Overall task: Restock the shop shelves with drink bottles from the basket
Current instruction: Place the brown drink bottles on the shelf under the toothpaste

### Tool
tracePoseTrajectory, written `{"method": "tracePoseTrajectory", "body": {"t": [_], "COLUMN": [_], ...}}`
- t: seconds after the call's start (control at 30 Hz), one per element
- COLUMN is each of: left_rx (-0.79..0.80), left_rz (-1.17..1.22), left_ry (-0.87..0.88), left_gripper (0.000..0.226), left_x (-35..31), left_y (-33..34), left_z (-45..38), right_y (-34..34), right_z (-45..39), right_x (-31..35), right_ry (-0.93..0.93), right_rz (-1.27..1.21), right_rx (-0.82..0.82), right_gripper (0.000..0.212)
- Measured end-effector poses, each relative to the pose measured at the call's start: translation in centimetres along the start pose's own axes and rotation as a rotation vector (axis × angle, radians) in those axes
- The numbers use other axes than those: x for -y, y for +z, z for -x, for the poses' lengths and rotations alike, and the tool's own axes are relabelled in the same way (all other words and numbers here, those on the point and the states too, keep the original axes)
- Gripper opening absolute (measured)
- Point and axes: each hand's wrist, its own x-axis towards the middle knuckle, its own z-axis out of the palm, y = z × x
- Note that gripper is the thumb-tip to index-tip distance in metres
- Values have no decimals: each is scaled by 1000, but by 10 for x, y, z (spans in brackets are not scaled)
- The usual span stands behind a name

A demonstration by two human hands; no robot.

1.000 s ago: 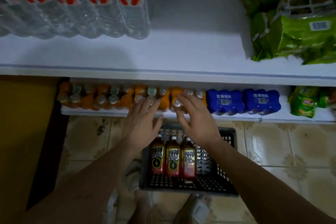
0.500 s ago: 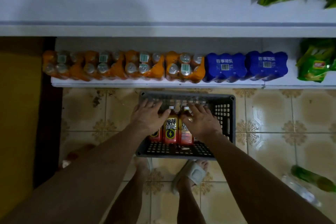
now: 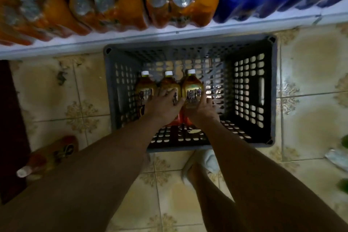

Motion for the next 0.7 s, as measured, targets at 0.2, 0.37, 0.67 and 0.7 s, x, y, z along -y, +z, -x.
{"method": "tracePoseTrajectory", "body": {"t": [0.2,0.37,0.67,0.7], "left_rx": [-133,-157,-190,-191], "left_rz": [-2,31,30,27], "left_ry": [59,73,83,86], "left_gripper": [64,64,64,64], "left_x": [27,41,37,35], "left_y": [39,54,41,37], "left_z": [-38,-43,-31,-27], "right_y": [28,40,28,25], "right_z": [-48,-68,-65,-61], "right_x": [-7,-17,-17,-18], "right_ry": [113,118,88,86], "right_rz": [-446,-627,-598,-606], "right_rx": [-90,-131,-111,-110], "right_gripper": [116,105,94,94]}}
